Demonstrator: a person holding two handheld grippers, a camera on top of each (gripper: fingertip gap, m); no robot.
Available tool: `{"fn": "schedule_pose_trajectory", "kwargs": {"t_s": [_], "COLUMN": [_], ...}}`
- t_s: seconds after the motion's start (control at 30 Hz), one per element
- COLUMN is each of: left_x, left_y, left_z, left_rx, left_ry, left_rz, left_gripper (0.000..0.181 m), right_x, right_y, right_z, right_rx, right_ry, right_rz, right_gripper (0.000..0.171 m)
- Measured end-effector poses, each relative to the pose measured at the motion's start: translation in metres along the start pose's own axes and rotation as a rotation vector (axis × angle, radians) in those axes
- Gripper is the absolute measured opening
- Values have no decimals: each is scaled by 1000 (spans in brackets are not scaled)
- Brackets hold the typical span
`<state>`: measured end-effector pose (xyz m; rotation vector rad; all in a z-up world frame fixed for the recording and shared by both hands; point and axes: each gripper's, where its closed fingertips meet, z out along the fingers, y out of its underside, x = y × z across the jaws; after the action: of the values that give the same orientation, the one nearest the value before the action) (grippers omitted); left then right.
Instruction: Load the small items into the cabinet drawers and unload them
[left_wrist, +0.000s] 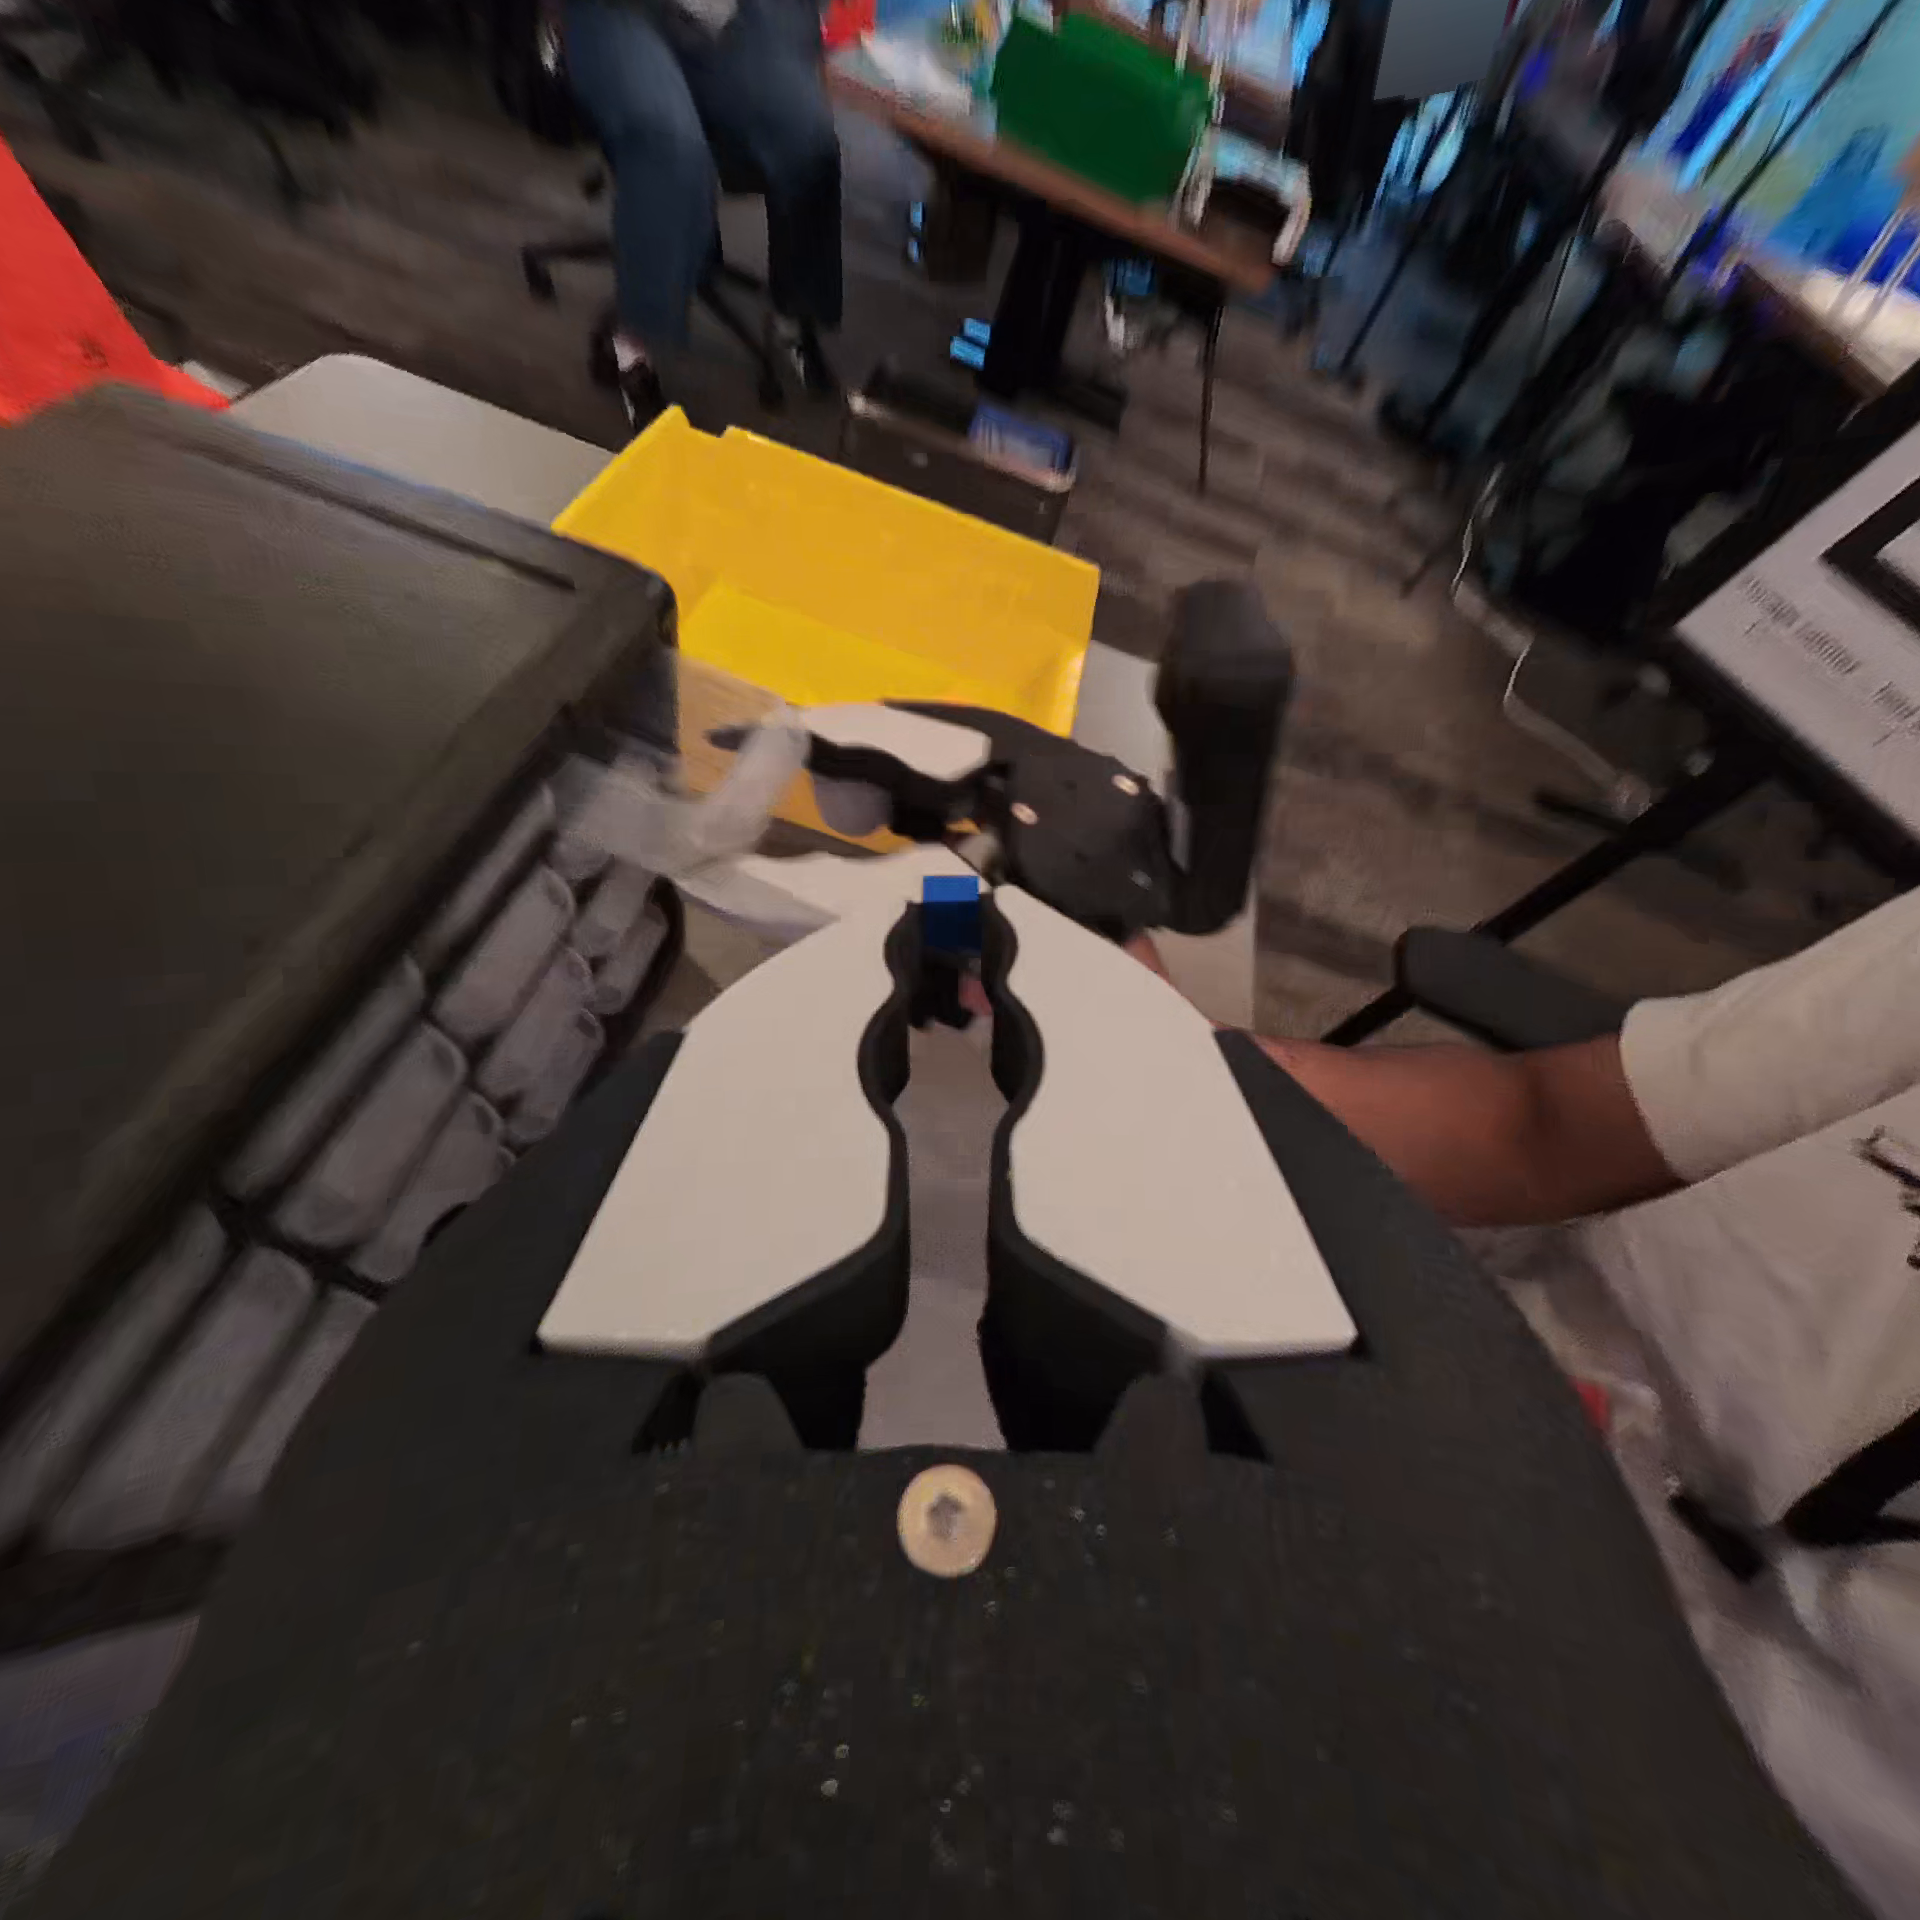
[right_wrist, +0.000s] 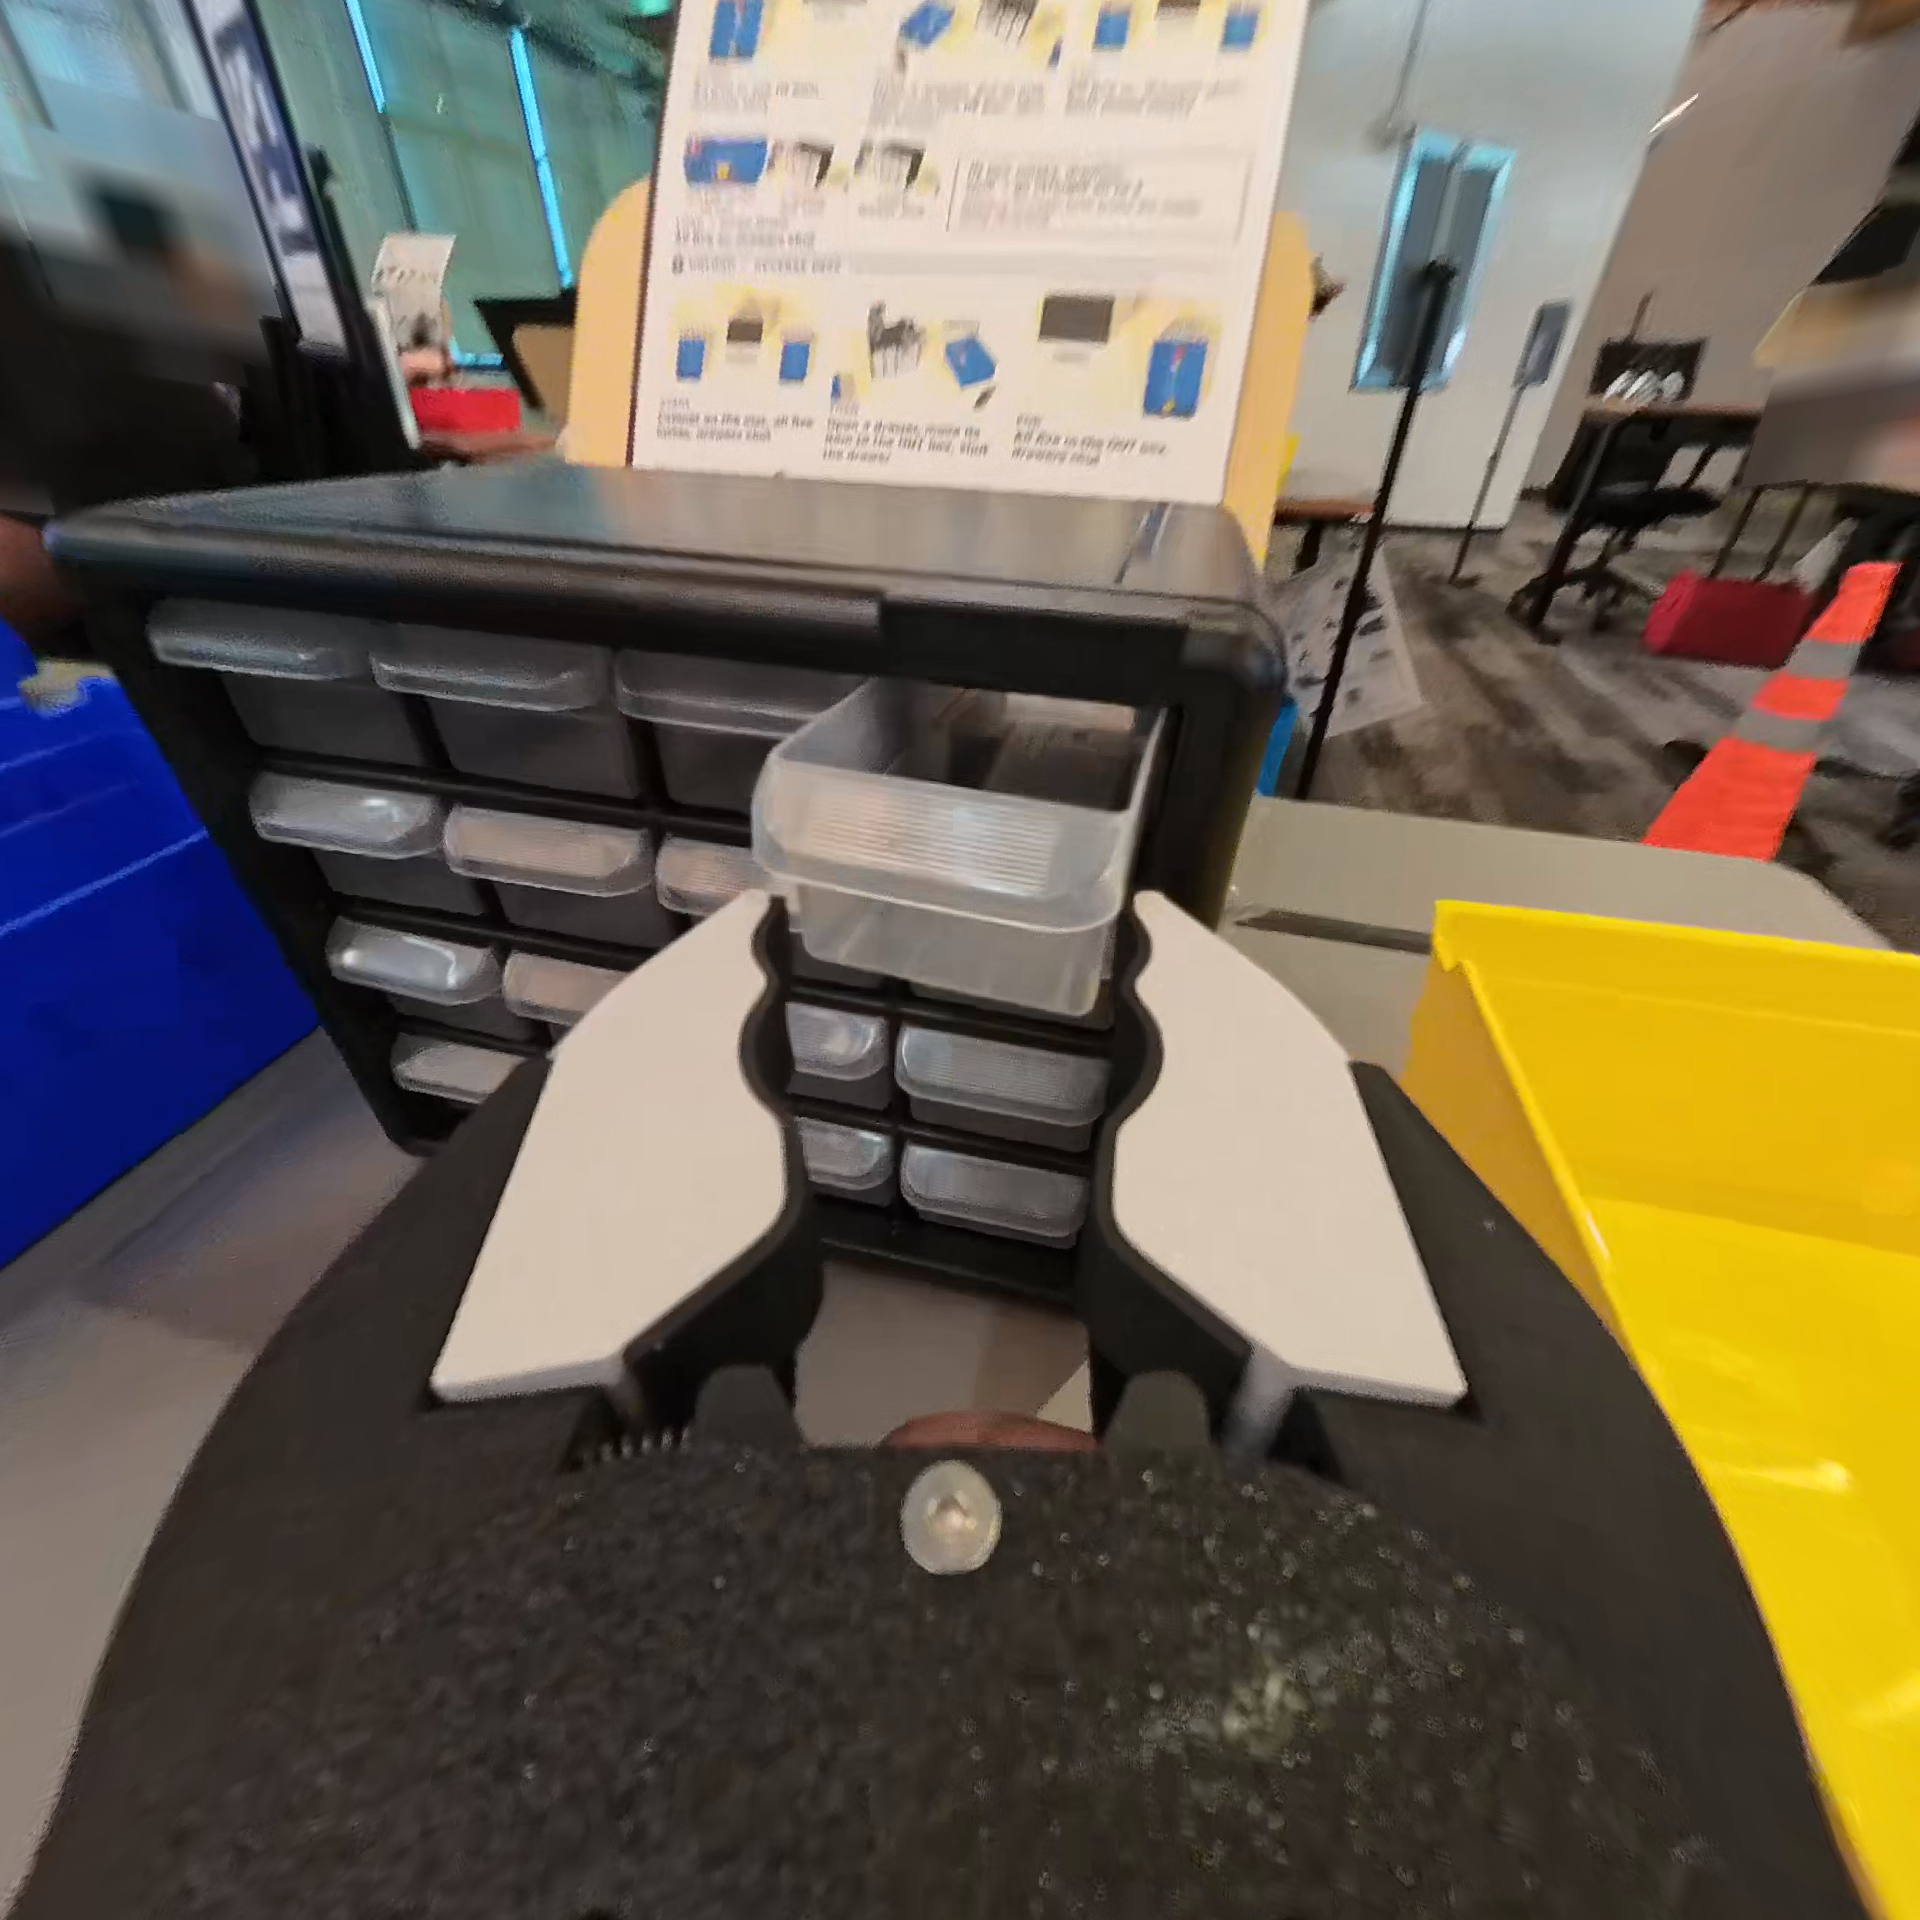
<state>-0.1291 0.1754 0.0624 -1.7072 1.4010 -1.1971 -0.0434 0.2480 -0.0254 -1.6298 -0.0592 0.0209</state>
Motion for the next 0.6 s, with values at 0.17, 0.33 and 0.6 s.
{"fn": "schedule_pose_trajectory", "kwargs": {"t_s": [0.17, 0.33, 0.6], "left_x": [17, 28, 12], "left_y": [53, 104, 151], "left_z": [-23, -21, -11], "left_rx": [175, 284, 330], "left_ry": [37, 71, 54], "left_rz": [-185, -356, -473], "left_gripper": [10, 10, 10], "right_x": [5, -16, -15], "right_y": [17, -7, -6], "right_z": [-18, -25, 15], "right_rx": [-27, 46, -5], "right_ry": [-32, -143, -160], "right_rz": [-1, 9, -16], "right_gripper": [48, 36, 42]}}
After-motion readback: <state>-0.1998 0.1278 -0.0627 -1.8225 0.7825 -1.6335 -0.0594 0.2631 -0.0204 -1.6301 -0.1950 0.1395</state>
